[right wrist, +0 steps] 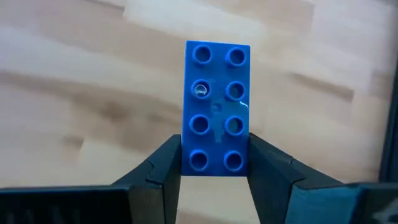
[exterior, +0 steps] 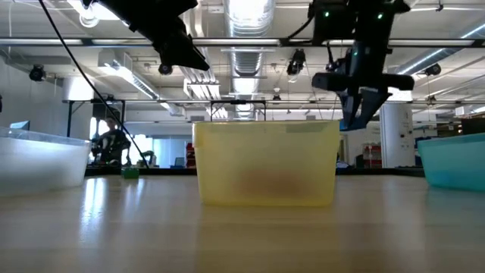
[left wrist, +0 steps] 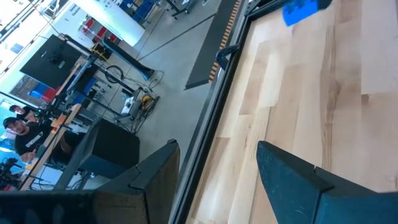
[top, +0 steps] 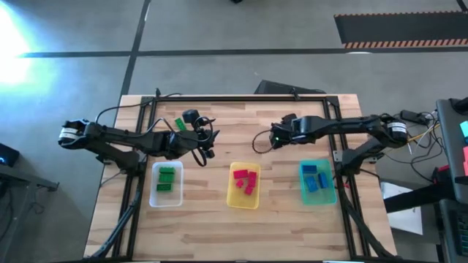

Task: Sort & place blocks by color
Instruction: Put the blue game piece into the green bin

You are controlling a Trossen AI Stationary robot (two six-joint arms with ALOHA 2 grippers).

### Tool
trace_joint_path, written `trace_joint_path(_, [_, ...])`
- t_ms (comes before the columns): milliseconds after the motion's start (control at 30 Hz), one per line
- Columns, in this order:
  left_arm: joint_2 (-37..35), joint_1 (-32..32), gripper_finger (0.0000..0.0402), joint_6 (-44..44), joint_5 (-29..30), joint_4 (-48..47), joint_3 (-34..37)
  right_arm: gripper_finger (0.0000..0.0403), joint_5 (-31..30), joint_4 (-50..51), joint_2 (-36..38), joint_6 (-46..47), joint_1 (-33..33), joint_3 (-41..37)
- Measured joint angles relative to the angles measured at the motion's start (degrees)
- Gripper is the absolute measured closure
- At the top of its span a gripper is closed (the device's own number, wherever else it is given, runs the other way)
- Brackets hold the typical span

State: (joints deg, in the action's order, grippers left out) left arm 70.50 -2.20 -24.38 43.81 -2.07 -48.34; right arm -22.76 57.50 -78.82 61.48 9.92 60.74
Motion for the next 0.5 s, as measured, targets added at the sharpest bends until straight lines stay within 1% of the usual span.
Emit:
trace_joint_path(100, [0.0, 0.0, 0.0204, 0.0, 0.0, 0.0, 0.0, 0.0271, 1.5, 1.5, 2.6, 3.3, -3.3, -0.2])
trace_joint_path(300, [0.0, 0.0, 0.0204, 0.0, 0.0, 0.0, 0.0, 0.027, 5.7, 6.2, 7.3, 13.2, -11.1, -1.1])
trace_joint_path(500, [0.0, 0.0, 0.0204, 0.0, 0.0, 0.0, 0.0, 0.027, 14.1, 8.9, 11.5, 20.2, -17.0, -1.1])
